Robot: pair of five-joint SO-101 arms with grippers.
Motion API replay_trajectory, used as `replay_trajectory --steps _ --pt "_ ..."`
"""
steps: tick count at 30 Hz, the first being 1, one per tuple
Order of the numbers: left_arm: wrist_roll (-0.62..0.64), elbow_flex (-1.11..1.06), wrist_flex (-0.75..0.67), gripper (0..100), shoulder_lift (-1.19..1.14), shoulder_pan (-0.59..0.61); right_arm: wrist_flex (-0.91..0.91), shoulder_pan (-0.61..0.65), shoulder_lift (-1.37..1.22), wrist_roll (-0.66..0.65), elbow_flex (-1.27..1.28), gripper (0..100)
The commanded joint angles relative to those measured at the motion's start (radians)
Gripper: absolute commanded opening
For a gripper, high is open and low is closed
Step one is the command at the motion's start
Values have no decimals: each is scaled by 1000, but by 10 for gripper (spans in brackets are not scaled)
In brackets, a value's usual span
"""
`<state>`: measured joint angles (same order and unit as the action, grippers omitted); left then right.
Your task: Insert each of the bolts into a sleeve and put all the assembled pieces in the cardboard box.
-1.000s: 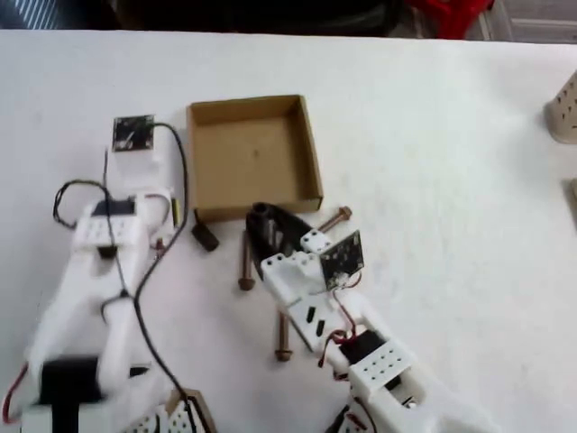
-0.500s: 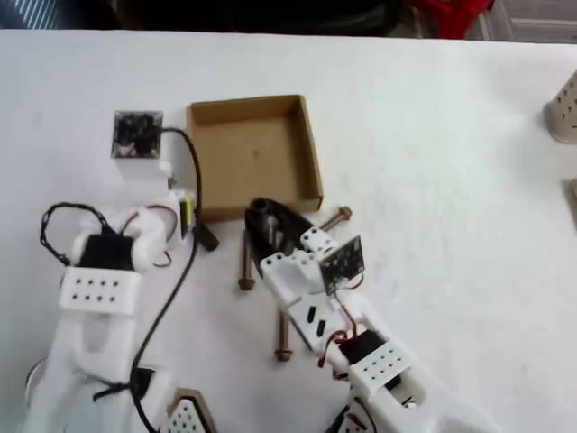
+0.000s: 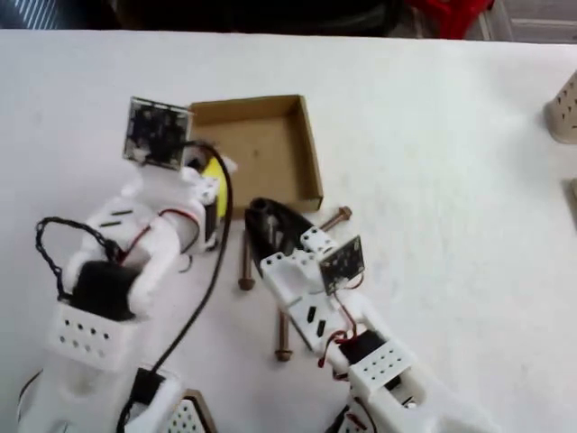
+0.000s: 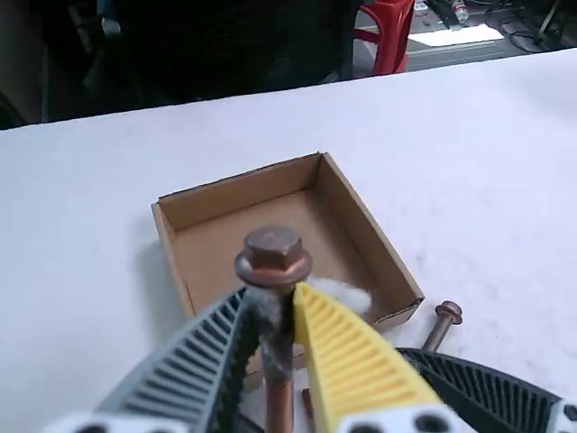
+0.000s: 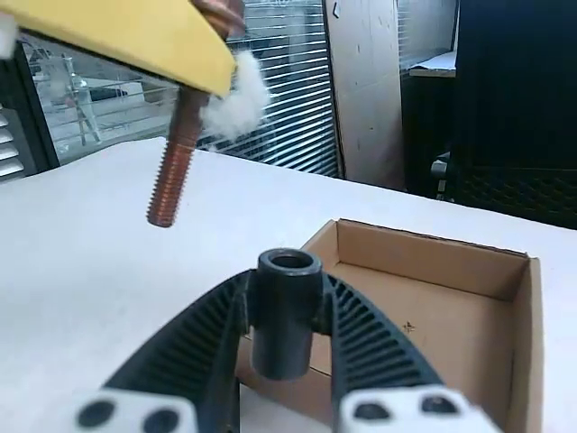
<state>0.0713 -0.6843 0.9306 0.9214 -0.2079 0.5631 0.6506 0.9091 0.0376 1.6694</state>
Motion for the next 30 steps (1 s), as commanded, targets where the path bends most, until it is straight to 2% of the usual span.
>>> replay_trajectory --steps 1,8,14,21,25,30 --pt "0 -14 -114 22 27 -27 24 -5 15 -15 6 17" --pt "196 -31 -175 22 27 -101 24 -5 15 -15 6 17" --pt "203 -58 -196 21 44 -110 24 -7 15 -15 6 17" --pt "212 -431 -566 22 404 -102 24 -5 15 -15 6 17" --pt "212 -414 -509 22 443 -108 22 -4 15 -15 6 17" --pt "212 -371 -503 22 410 -120 22 -4 15 -15 6 17"
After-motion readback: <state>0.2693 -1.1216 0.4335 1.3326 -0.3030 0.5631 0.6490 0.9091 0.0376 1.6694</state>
